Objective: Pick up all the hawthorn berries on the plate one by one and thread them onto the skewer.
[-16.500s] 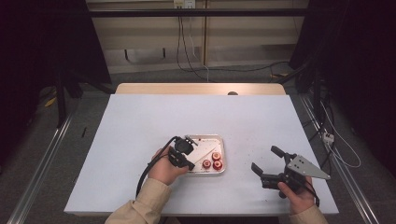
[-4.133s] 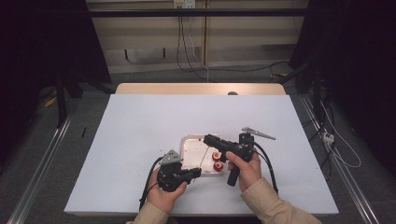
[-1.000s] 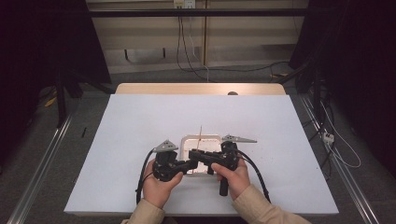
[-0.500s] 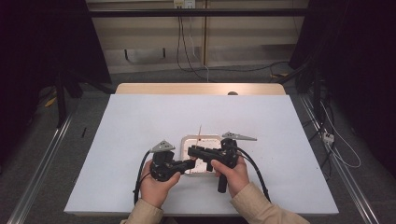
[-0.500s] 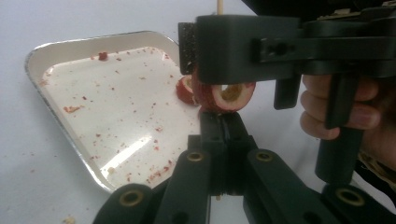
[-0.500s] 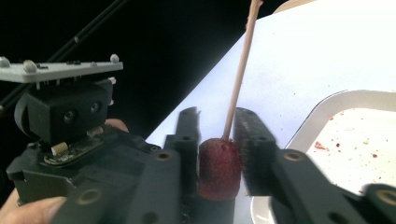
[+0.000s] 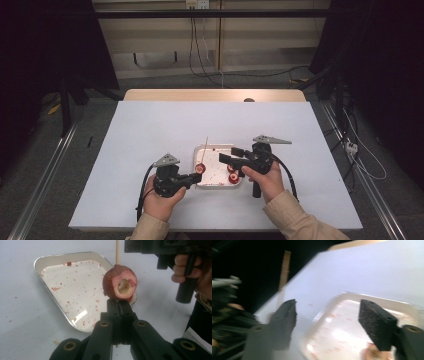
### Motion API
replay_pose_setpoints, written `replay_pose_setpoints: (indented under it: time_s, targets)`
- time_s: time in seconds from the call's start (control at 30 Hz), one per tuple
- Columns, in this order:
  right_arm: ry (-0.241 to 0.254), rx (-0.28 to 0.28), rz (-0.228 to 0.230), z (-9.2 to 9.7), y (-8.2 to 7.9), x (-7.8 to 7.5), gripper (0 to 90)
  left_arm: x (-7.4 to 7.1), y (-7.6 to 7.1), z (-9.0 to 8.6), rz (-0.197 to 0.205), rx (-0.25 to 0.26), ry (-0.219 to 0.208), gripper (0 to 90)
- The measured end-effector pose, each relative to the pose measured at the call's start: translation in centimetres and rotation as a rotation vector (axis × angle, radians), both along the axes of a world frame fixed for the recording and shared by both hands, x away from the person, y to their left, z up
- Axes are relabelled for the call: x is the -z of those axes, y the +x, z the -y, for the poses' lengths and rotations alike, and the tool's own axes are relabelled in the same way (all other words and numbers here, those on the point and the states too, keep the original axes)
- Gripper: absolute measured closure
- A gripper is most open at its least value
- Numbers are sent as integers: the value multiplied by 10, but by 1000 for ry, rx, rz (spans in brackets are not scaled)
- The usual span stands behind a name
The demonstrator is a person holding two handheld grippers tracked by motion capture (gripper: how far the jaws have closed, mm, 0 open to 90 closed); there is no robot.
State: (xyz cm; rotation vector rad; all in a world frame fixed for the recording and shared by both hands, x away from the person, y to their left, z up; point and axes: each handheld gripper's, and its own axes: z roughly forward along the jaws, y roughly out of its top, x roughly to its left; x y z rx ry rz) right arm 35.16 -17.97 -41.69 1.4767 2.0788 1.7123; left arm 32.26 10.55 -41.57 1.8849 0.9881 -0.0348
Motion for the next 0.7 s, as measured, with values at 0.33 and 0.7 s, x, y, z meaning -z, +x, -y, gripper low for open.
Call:
replay_pose_setpoints:
  time_s: [0.33, 0.7]
  targets:
    - [-192, -40, 3, 14, -3, 12, 413, 3, -1, 1, 6, 14, -4, 898]
    - [-186, -105, -14, 15, -13, 15, 606, 5, -2, 4, 3, 31, 4, 898]
